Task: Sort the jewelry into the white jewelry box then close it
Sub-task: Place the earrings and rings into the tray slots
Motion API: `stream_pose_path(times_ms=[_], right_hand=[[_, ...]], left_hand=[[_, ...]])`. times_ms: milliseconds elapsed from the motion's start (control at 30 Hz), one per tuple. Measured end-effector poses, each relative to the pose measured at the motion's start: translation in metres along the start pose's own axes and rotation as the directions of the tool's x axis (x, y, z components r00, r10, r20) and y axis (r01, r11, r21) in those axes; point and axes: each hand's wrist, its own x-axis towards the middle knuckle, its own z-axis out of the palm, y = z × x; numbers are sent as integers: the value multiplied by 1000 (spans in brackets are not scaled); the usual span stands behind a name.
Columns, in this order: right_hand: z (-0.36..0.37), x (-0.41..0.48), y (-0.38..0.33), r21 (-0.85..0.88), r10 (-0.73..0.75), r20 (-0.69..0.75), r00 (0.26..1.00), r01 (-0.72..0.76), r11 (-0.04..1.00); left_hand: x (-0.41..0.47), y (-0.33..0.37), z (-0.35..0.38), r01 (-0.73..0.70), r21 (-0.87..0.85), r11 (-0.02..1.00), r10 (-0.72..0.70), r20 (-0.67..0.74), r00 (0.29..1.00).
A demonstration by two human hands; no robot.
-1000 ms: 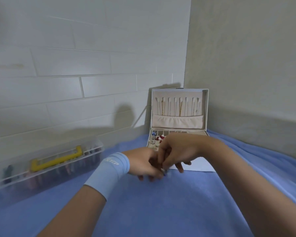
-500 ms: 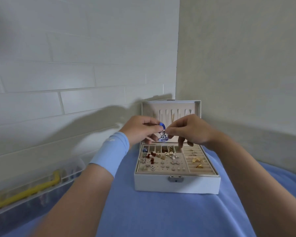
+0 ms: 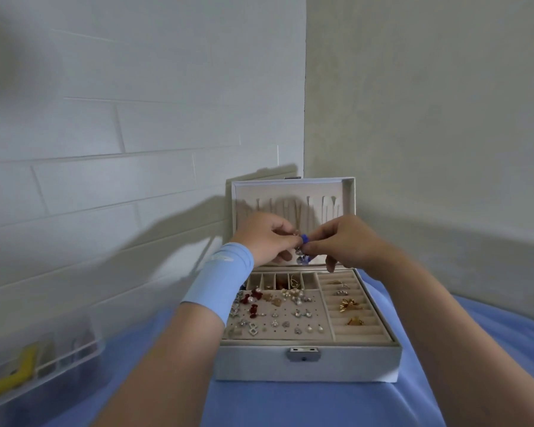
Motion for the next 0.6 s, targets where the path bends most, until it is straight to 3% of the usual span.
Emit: stream_pose_path(times_ms=[133, 467, 600], right_hand=[[0, 8, 12, -167, 49, 41, 998, -42, 985], [1, 13, 20, -444, 195, 93, 976, -134, 886], [3, 16, 23, -513, 99, 22, 995, -73, 855]], left_hand=[[4, -7, 14, -23, 239, 971, 26, -7, 1000], [3, -14, 27, -23, 376, 926, -1, 63, 998], [1, -17, 30, -8, 376, 927, -28, 89, 996]])
